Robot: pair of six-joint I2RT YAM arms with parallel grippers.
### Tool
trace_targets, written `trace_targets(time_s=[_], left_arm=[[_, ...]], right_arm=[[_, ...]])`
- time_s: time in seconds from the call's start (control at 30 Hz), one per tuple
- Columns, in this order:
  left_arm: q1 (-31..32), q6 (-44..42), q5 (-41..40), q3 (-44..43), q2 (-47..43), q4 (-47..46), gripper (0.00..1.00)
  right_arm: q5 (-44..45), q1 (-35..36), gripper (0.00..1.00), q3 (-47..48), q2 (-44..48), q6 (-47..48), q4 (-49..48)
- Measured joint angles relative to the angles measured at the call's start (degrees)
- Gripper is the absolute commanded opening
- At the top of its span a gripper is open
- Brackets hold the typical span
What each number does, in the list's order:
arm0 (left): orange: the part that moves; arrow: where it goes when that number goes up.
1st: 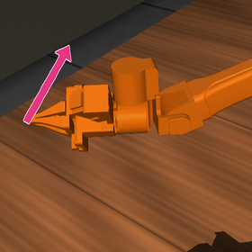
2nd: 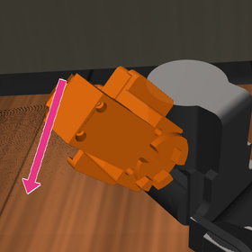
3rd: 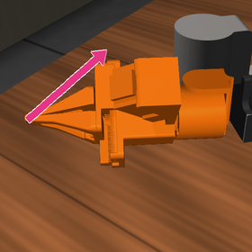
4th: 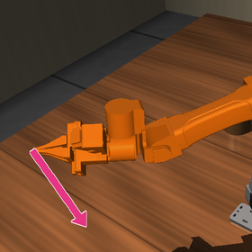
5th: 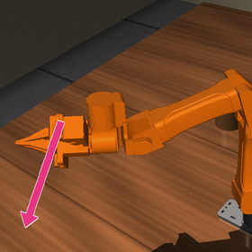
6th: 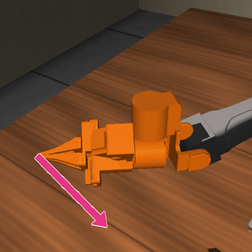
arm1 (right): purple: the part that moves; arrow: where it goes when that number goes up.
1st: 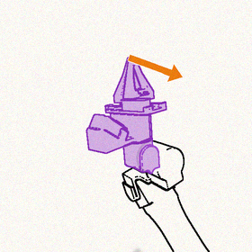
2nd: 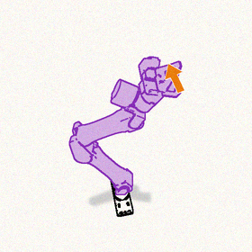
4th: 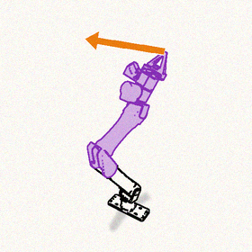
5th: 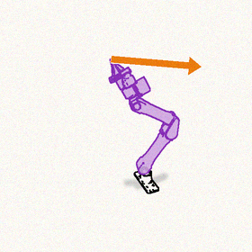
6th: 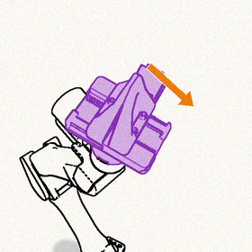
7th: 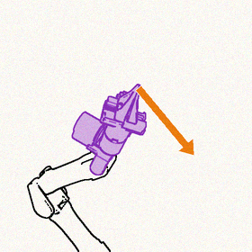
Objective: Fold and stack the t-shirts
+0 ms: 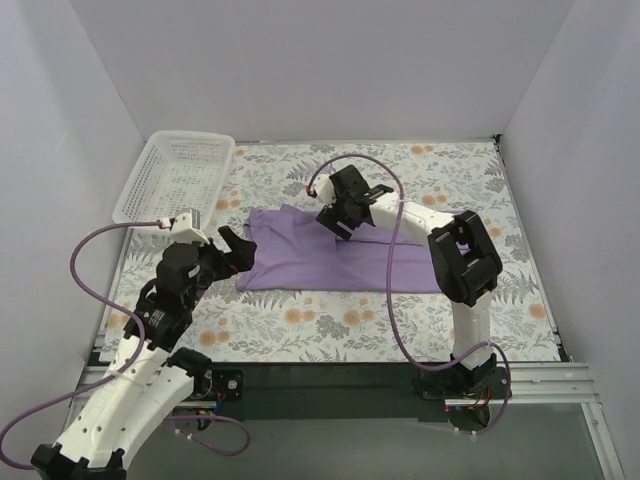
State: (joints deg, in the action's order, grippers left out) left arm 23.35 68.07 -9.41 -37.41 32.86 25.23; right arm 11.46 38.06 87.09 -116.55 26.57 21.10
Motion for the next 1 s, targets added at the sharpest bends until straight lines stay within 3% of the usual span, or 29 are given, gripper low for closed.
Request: trace_targets(time_s=[0.1,0.3,0.4,0.67,0.83,0.87,0.93,1.0], left_arm=[[0.0,5.7,2.8,1.0,3.7,0.1,0.93],[0.0,23.5,10.1,8.9,18.3,1.8,0.81],[0.0,29.6,11.1,12.2,23.6,4.2,0.79],[0.0,39.2,6.7,11.6,28.1,1.4,0.65],[0.0,41.4,3.5,8.9,34.3,-1.6,0.47],[0.0,41.5,2.2,8.3,35.6,-1.9,0.37],[0.0,41.6,-1.2,6.9,37.8,-1.6,0.33],[0.0,41.7,-4.5,5.1,39.7,0.0,0.22]], right_arm=[[-5.4,-2.0,0.93,-3.7,4.9,2.4,0.0],[-34.4,-5.5,0.94,-22.3,25.4,21.6,4.3],[-42.6,-4.9,0.94,-30.4,33.2,29.0,7.2],[-48.4,-6.3,0.93,-38.4,38.1,33.2,7.3],[-50.2,-8.3,0.93,-40.2,40.2,33.2,5.5],[-50.5,-8.6,0.93,-40.7,40.8,33.2,5.2],[-50.8,-9.0,0.93,-42.0,41.8,33.2,4.7],[-51.1,-9.6,0.93,-43.2,42.8,33.2,4.4]])
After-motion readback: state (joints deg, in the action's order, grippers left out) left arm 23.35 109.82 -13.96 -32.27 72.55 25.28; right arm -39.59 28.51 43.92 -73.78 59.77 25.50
